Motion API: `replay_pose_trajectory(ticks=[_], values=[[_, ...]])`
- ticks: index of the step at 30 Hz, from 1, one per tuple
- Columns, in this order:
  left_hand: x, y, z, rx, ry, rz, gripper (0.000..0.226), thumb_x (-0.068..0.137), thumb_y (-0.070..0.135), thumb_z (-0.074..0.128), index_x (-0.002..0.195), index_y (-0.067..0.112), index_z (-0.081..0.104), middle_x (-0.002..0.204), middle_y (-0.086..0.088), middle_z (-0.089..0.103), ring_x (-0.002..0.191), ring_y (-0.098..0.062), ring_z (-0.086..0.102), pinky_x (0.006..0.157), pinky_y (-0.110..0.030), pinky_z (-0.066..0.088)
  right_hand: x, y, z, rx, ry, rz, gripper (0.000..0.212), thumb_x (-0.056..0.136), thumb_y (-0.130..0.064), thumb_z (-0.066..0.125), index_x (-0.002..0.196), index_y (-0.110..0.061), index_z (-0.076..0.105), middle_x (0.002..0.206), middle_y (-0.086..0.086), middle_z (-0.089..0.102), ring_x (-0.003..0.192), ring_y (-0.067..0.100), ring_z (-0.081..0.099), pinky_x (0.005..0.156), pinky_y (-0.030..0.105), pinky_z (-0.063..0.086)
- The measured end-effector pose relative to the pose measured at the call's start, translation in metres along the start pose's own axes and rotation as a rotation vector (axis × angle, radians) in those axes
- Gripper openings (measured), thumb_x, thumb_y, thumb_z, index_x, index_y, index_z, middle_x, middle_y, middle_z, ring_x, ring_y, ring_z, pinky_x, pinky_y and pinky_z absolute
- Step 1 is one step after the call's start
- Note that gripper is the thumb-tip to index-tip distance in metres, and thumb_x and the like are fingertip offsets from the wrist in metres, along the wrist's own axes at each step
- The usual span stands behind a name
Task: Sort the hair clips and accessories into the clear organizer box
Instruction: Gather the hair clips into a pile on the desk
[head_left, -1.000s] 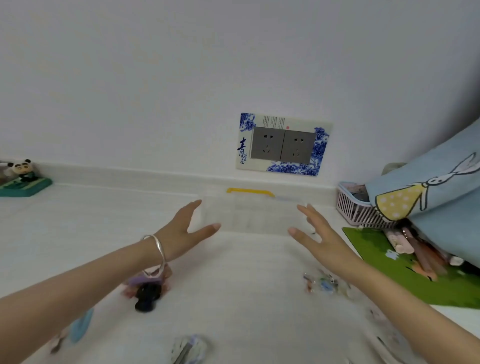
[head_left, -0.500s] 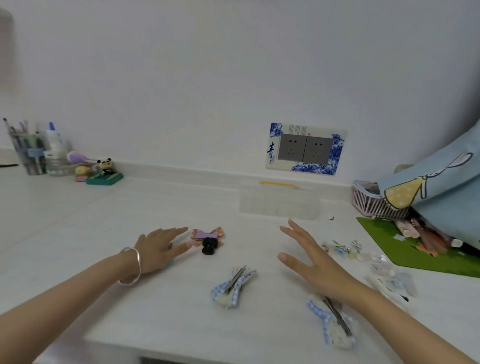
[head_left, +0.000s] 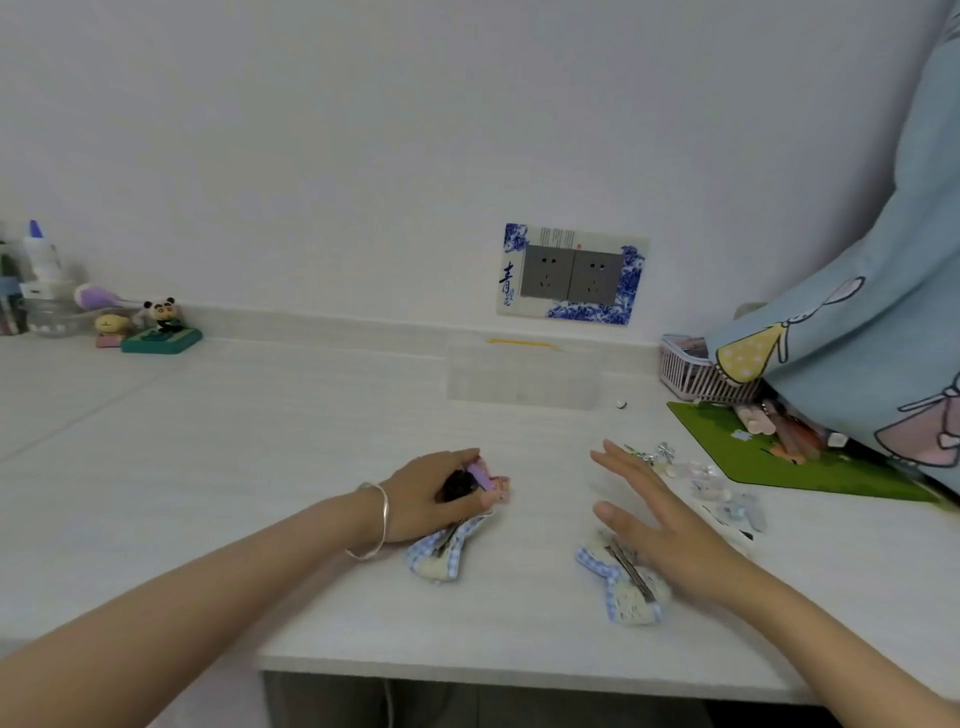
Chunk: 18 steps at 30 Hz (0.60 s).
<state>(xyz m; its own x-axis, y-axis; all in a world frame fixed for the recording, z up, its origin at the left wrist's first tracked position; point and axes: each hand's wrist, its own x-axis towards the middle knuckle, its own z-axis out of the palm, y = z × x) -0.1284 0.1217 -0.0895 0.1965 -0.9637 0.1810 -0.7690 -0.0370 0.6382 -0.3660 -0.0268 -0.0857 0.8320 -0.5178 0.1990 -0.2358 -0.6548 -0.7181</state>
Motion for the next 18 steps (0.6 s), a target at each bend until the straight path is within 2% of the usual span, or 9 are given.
replay_pose_trajectory(ticks=[2, 3, 4, 6, 7, 9, 11, 13, 18], values=[[-0.004, 0.007, -0.001, -0.046, -0.079, 0.031, 0.024, 0.088, 0.037, 0.056, 0.107, 0.024, 0.055, 0.107, 0.016, 0.061, 0.102, -0.003, 0.057, 0.093, -0.028, 0.043, -0.014, 0.006, -0.005, -0.008, -0.033, 0.010, 0.068, 0.072, -0.076, 0.047, 0.134, -0.054, 0.031, 0.147, -0.039, 0.013, 0.135, -0.019, 0.006, 0.113, 0.027, 0.019], [-0.007, 0.012, -0.004, -0.038, -0.116, 0.032, 0.033, 0.087, 0.033, 0.058, 0.118, 0.027, 0.049, 0.117, 0.027, 0.055, 0.111, 0.004, 0.051, 0.097, -0.018, 0.036, -0.021, 0.008, -0.007, -0.017, -0.053, 0.021, 0.070, 0.070, -0.079, 0.046, 0.134, -0.056, 0.030, 0.147, -0.040, 0.012, 0.136, -0.018, 0.006, 0.113, 0.028, 0.020], [-0.012, 0.015, -0.007, -0.009, -0.143, 0.030, 0.046, 0.085, 0.029, 0.061, 0.125, 0.032, 0.038, 0.116, 0.044, 0.046, 0.114, 0.017, 0.042, 0.095, -0.006, 0.027, -0.028, 0.009, -0.007, -0.036, -0.074, 0.033, 0.073, 0.067, -0.082, 0.044, 0.134, -0.057, 0.028, 0.146, -0.042, 0.011, 0.136, -0.018, 0.005, 0.114, 0.028, 0.018], [-0.023, 0.017, -0.013, 0.061, -0.206, 0.076, 0.062, 0.080, 0.022, 0.068, 0.114, 0.043, 0.021, 0.102, 0.063, 0.031, 0.101, 0.037, 0.027, 0.083, 0.008, 0.021, -0.036, 0.008, -0.003, -0.123, -0.133, 0.042, 0.077, 0.067, -0.085, 0.037, 0.137, -0.057, 0.022, 0.145, -0.043, 0.006, 0.137, -0.015, 0.001, 0.117, 0.027, 0.011], [-0.027, 0.018, -0.013, 0.090, -0.225, 0.084, 0.066, 0.076, 0.029, 0.071, 0.113, 0.047, 0.019, 0.106, 0.059, 0.031, 0.100, 0.038, 0.025, 0.083, 0.009, 0.020, -0.038, 0.008, 0.001, -0.187, -0.156, 0.036, 0.075, 0.071, -0.083, 0.032, 0.139, -0.055, 0.018, 0.147, -0.040, 0.004, 0.139, -0.013, -0.001, 0.118, 0.027, 0.007], [-0.030, 0.013, -0.005, 0.149, -0.243, 0.076, 0.079, 0.065, 0.054, 0.070, 0.125, 0.047, 0.020, 0.124, 0.042, 0.026, 0.114, 0.026, 0.024, 0.095, 0.000, 0.019, -0.033, 0.002, 0.012, -0.289, -0.176, 0.025, 0.069, 0.081, -0.073, 0.025, 0.143, -0.046, 0.012, 0.153, -0.028, 0.002, 0.140, -0.008, -0.006, 0.118, 0.026, -0.001], [-0.024, 0.009, 0.008, 0.233, -0.218, 0.056, 0.103, 0.058, 0.069, 0.065, 0.138, 0.038, 0.009, 0.142, 0.021, 0.018, 0.132, 0.002, 0.018, 0.111, -0.022, 0.017, -0.021, -0.004, 0.026, -0.337, -0.179, 0.012, 0.066, 0.086, -0.064, 0.021, 0.146, -0.039, 0.008, 0.156, -0.020, 0.001, 0.141, -0.004, -0.008, 0.115, 0.022, -0.006], [-0.012, 0.010, 0.020, 0.248, -0.202, 0.031, 0.110, 0.054, 0.077, 0.061, 0.140, 0.035, 0.006, 0.152, 0.013, 0.008, 0.140, -0.009, 0.009, 0.116, -0.038, 0.015, -0.004, -0.008, 0.039, -0.339, -0.163, 0.007, 0.063, 0.091, -0.059, 0.020, 0.148, -0.035, 0.007, 0.157, -0.016, 0.001, 0.143, 0.000, -0.007, 0.116, 0.024, -0.006], [0.016, 0.020, 0.040, 0.228, -0.176, 0.042, 0.123, 0.052, 0.084, 0.053, 0.144, 0.028, -0.004, 0.156, 0.009, 0.002, 0.143, -0.011, 0.003, 0.117, -0.040, 0.015, 0.022, -0.011, 0.050, -0.153, -0.092, -0.025, 0.063, 0.093, -0.059, 0.023, 0.148, -0.032, 0.011, 0.158, -0.014, 0.009, 0.144, 0.003, 0.003, 0.120, 0.034, 0.004]])
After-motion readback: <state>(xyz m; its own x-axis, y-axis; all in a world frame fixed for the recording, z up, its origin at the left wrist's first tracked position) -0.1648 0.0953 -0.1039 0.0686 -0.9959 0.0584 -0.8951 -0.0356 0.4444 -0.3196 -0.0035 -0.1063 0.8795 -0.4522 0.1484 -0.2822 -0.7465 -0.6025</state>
